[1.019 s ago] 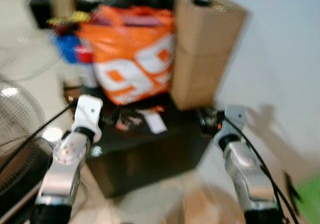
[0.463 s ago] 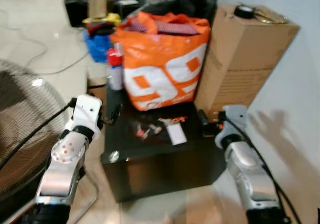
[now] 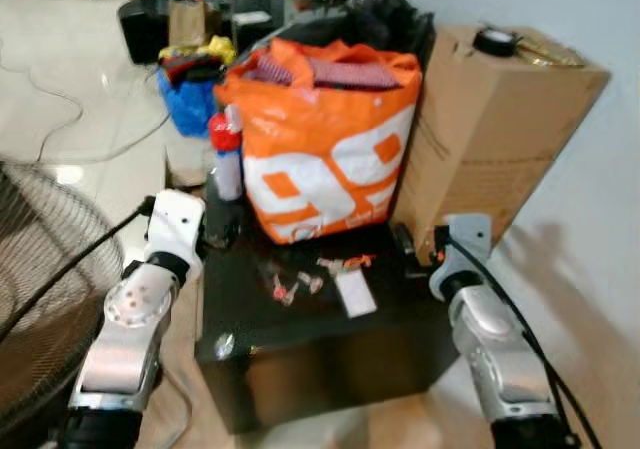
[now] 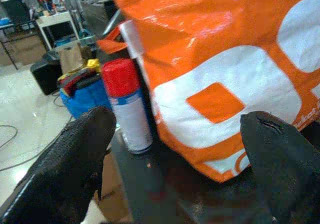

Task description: Hang keys on a hook

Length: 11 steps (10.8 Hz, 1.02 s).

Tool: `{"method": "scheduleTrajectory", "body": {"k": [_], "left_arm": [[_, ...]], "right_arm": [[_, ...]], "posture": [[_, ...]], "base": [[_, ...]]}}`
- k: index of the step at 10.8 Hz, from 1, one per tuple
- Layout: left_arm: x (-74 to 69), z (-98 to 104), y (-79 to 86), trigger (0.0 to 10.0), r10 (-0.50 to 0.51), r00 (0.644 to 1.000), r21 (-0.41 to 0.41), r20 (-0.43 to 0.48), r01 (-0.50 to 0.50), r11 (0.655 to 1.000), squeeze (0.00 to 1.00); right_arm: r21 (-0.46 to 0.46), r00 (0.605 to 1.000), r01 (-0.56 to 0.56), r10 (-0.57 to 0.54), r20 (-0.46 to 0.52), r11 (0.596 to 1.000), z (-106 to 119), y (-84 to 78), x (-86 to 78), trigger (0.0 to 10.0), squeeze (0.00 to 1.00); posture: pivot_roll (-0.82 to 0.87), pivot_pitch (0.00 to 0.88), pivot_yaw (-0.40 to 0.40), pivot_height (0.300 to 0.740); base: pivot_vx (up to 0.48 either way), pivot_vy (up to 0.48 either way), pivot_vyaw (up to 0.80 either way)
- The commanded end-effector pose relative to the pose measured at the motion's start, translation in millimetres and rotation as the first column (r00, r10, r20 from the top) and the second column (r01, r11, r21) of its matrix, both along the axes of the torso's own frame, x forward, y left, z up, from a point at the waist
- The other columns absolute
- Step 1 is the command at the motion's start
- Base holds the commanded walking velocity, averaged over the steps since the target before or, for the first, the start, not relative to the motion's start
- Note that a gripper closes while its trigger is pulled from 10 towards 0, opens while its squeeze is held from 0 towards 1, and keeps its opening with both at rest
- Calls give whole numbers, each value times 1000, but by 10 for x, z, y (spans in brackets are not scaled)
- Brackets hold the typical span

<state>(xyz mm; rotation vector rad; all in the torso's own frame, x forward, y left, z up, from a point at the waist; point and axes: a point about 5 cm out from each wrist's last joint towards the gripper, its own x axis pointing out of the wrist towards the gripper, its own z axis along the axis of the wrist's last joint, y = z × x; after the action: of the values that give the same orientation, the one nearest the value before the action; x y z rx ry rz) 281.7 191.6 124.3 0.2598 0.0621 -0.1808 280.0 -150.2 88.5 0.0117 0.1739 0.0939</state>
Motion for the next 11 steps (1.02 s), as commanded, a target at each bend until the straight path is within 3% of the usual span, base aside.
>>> {"method": "scheduleTrajectory", "body": {"k": [1,2,5,9,11], "left_arm": [[25,21,-103,10000,-30,1000,-1,9,30,1000,0],[24,22,-104,10000,-30,1000,-1,9,30,1000,0],[20,18,-112,10000,-29,1000,-3,10,29,1000,0],[16,-16,-140,10000,-42,999,-11,-6,42,999,0],[79,-51,-198,10000,-134,990,22,-34,135,991,0]], "right_arm": [[-16,1000,28,-28,14,999,33,-102,25,10000,1000],[-23,1000,3,-2,17,1000,37,-84,34,10000,1000],[-37,999,-34,35,11,999,31,-57,37,10000,1000],[-97,999,-35,32,-27,995,-15,-161,72,10000,1000],[-155,995,-44,29,-99,987,-106,-221,96,10000,1000]], "posture": [[29,0,-35,740],[29,0,-37,740],[30,0,-43,740],[28,0,-57,740],[23,0,-67,740]], "base": [[319,0,0],[319,0,0],[317,0,800],[223,0,0],[0,0,0]]}}
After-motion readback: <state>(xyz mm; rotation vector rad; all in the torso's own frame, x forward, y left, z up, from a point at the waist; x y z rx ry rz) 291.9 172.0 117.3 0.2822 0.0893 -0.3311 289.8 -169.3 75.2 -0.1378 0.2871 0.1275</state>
